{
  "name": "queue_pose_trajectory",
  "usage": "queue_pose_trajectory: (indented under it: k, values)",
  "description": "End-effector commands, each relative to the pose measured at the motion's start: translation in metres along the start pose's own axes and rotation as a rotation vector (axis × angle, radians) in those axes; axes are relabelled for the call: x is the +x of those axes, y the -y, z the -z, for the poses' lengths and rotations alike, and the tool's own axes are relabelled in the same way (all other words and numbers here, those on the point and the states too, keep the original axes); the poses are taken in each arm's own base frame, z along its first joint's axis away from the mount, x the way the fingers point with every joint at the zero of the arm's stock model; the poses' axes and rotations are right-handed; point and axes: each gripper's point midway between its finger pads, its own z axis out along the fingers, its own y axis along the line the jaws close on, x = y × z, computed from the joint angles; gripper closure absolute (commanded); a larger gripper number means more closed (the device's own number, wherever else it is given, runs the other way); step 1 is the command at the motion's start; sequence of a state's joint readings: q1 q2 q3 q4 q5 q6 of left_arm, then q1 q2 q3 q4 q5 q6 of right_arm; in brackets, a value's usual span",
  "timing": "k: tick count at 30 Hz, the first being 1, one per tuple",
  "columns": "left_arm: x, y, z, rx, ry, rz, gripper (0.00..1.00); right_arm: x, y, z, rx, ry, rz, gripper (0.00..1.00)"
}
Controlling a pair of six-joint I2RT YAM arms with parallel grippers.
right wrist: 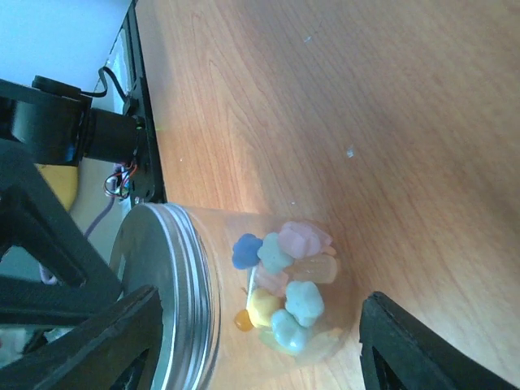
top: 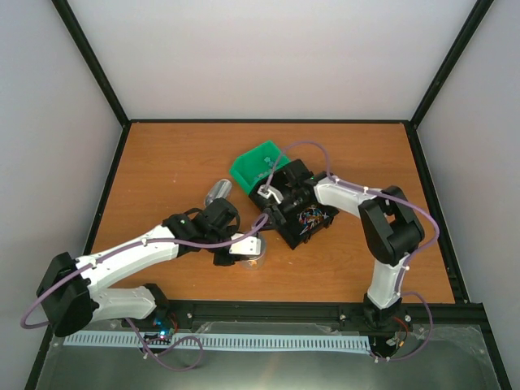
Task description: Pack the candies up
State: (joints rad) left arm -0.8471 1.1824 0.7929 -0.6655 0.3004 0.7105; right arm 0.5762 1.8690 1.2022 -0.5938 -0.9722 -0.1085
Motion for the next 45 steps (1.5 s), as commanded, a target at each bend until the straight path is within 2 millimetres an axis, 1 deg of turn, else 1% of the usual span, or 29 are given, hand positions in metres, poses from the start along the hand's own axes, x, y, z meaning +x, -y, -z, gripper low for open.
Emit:
queue_pose_trajectory:
  k: [1, 2, 4, 7, 9, 11, 13, 15, 16, 18, 20, 21, 22, 23, 24, 26, 28, 29, 31, 33, 34, 35, 36, 40, 42, 43, 45]
  values:
    - [0.035, 0.015, -0.011, 0.062, -0.130, 0.002, 0.70, -0.018, 0.000, 0.037, 0.071, 0.111, 0.105, 0.31]
    - [0.032, 0.016, -0.009, 0.064, -0.122, 0.011, 0.70, -0.020, 0.001, 0.046, 0.084, 0.134, 0.117, 0.29]
    - [0.022, 0.015, -0.002, 0.070, -0.086, 0.024, 0.68, -0.027, 0.002, 0.067, 0.117, 0.195, 0.160, 0.26]
    - [0.002, 0.007, 0.012, 0.041, -0.024, 0.043, 0.62, -0.034, -0.002, 0.097, 0.186, 0.278, 0.249, 0.22]
    - [-0.011, 0.000, 0.023, 0.012, 0.016, 0.054, 0.57, -0.037, -0.011, 0.112, 0.238, 0.325, 0.337, 0.18]
    - [-0.023, -0.007, 0.035, -0.014, 0.056, 0.065, 0.51, -0.037, -0.021, 0.124, 0.299, 0.366, 0.425, 0.15]
    - [-0.031, -0.016, 0.046, -0.049, 0.092, 0.081, 0.46, -0.040, -0.033, 0.138, 0.371, 0.434, 0.522, 0.11]
    - [-0.035, -0.026, 0.058, -0.087, 0.125, 0.104, 0.41, -0.045, -0.046, 0.154, 0.442, 0.516, 0.602, 0.03]
    - [-0.037, -0.031, 0.065, -0.108, 0.142, 0.119, 0.37, -0.048, -0.053, 0.162, 0.468, 0.559, 0.631, 0.00]
    - [-0.039, -0.045, 0.078, -0.161, 0.170, 0.152, 0.25, -0.058, -0.065, 0.178, 0.509, 0.666, 0.656, 0.00]
    - [-0.040, -0.058, 0.091, -0.227, 0.192, 0.176, 0.13, -0.071, -0.069, 0.195, 0.551, 0.759, 0.621, 0.00]
    - [-0.041, -0.062, 0.098, -0.259, 0.205, 0.177, 0.07, -0.076, -0.067, 0.200, 0.561, 0.785, 0.578, 0.00]
    - [-0.043, -0.066, 0.103, -0.290, 0.217, 0.178, 0.02, -0.079, -0.067, 0.202, 0.553, 0.787, 0.552, 0.00]
    - [-0.043, -0.068, 0.107, -0.314, 0.227, 0.172, 0.00, -0.079, -0.070, 0.197, 0.513, 0.766, 0.555, 0.00]
    - [-0.043, -0.067, 0.109, -0.324, 0.236, 0.167, 0.00, -0.074, -0.076, 0.188, 0.452, 0.728, 0.587, 0.00]
    - [-0.043, -0.063, 0.111, -0.322, 0.244, 0.158, 0.00, -0.059, -0.089, 0.167, 0.326, 0.668, 0.646, 0.00]
    - [-0.039, -0.059, 0.108, -0.310, 0.237, 0.159, 0.00, -0.044, -0.086, 0.152, 0.321, 0.668, 0.648, 0.00]
    - [-0.036, -0.057, 0.105, -0.304, 0.230, 0.160, 0.00, -0.034, -0.089, 0.145, 0.318, 0.677, 0.689, 0.00]
    - [-0.031, -0.053, 0.098, -0.285, 0.207, 0.126, 0.00, -0.009, -0.090, 0.123, 0.319, 0.689, 0.784, 0.00]
    - [-0.024, -0.052, 0.090, -0.279, 0.175, 0.080, 0.00, 0.014, -0.089, 0.098, 0.310, 0.651, 0.839, 0.00]
    - [-0.023, -0.053, 0.088, -0.277, 0.166, 0.070, 0.00, 0.023, -0.088, 0.087, 0.312, 0.629, 0.859, 0.00]
    - [-0.022, -0.053, 0.085, -0.269, 0.159, 0.068, 0.00, 0.033, -0.081, 0.076, 0.320, 0.608, 0.867, 0.00]
    - [-0.022, -0.050, 0.082, -0.245, 0.156, 0.069, 0.01, 0.039, -0.078, 0.069, 0.327, 0.601, 0.874, 0.00]
    - [-0.024, -0.032, 0.068, -0.107, 0.176, 0.084, 0.08, 0.047, -0.060, 0.052, 0.376, 0.578, 0.897, 0.00]
    - [-0.026, -0.033, 0.061, -0.090, 0.190, 0.129, 0.08, 0.046, -0.049, 0.047, 0.403, 0.563, 0.897, 0.00]
    - [-0.028, -0.037, 0.058, -0.092, 0.197, 0.154, 0.09, 0.046, -0.045, 0.045, 0.405, 0.554, 0.886, 0.00]
    - [-0.029, -0.037, 0.052, -0.078, 0.200, 0.183, 0.08, 0.049, -0.046, 0.039, 0.367, 0.533, 0.902, 0.00]
